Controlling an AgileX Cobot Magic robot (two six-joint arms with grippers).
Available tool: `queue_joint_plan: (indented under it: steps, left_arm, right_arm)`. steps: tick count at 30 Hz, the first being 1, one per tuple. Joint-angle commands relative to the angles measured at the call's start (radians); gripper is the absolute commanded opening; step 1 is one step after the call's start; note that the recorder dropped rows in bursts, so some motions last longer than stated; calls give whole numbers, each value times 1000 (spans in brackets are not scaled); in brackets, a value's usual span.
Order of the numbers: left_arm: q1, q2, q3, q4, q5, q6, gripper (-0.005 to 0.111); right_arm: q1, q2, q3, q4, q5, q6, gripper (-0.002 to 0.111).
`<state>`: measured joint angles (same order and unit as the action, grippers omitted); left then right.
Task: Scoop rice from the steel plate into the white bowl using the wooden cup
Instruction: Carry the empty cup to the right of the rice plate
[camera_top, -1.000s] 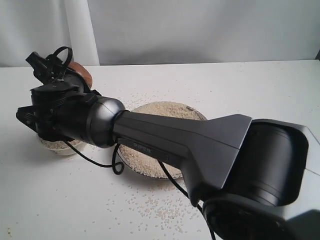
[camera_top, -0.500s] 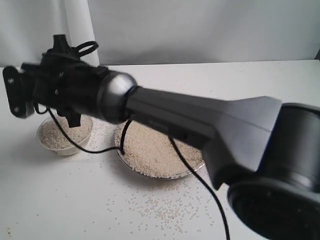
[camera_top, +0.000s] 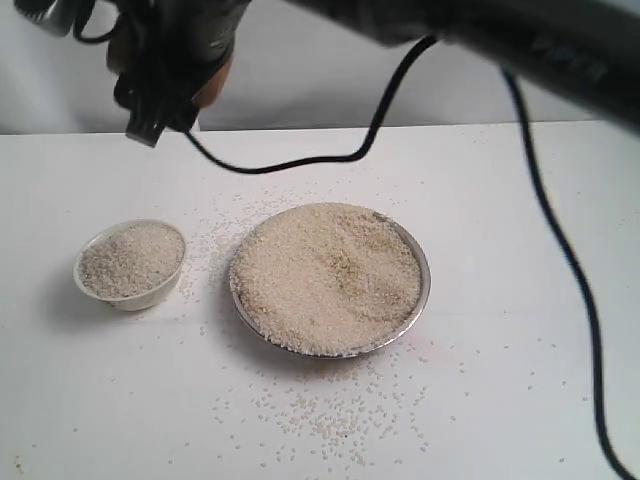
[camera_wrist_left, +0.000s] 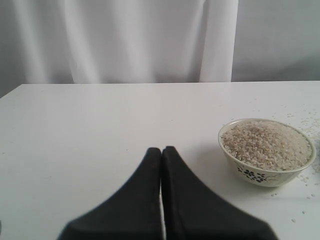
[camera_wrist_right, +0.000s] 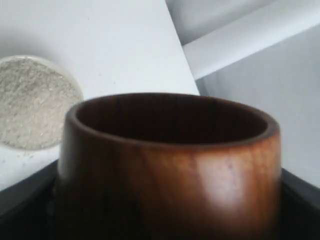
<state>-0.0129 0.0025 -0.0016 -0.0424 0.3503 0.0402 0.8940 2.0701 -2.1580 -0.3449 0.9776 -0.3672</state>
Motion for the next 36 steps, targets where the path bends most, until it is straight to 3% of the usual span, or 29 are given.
queue_joint_plan:
  steps: [1, 5, 8, 13, 20, 24, 26, 29, 36]
  left_arm:
    - [-3, -3, 2, 0, -6, -4, 0]
    - [-3, -3, 2, 0, -6, -4, 0]
    - [-3, -3, 2, 0, -6, -4, 0]
    - [-3, -3, 2, 0, -6, -4, 0]
    - [-3, -3, 2, 0, -6, -4, 0]
    - [-3, -3, 2, 0, -6, -4, 0]
    - [-3, -3, 2, 0, -6, -4, 0]
    - [-3, -3, 2, 0, -6, -4, 0]
    - [-3, -3, 2, 0, -6, -4, 0]
  right_arm:
    - [-72, -107, 65, 119, 130, -21, 0]
    - [-130, -210, 275, 158, 70, 3, 0]
    - [-176, -306, 549, 161, -120, 63, 0]
    - [-303, -512, 1014, 245, -572, 111, 0]
    - [-523, -732, 1490, 433, -1112, 118, 0]
    - [-570, -785, 1702, 421, -1454, 248, 0]
    - [-574, -783, 1821, 381, -1707, 306, 0]
    - [-575, -750, 1948, 371, -1994, 303, 0]
    - [-643, -553, 1969, 308, -2013, 230, 0]
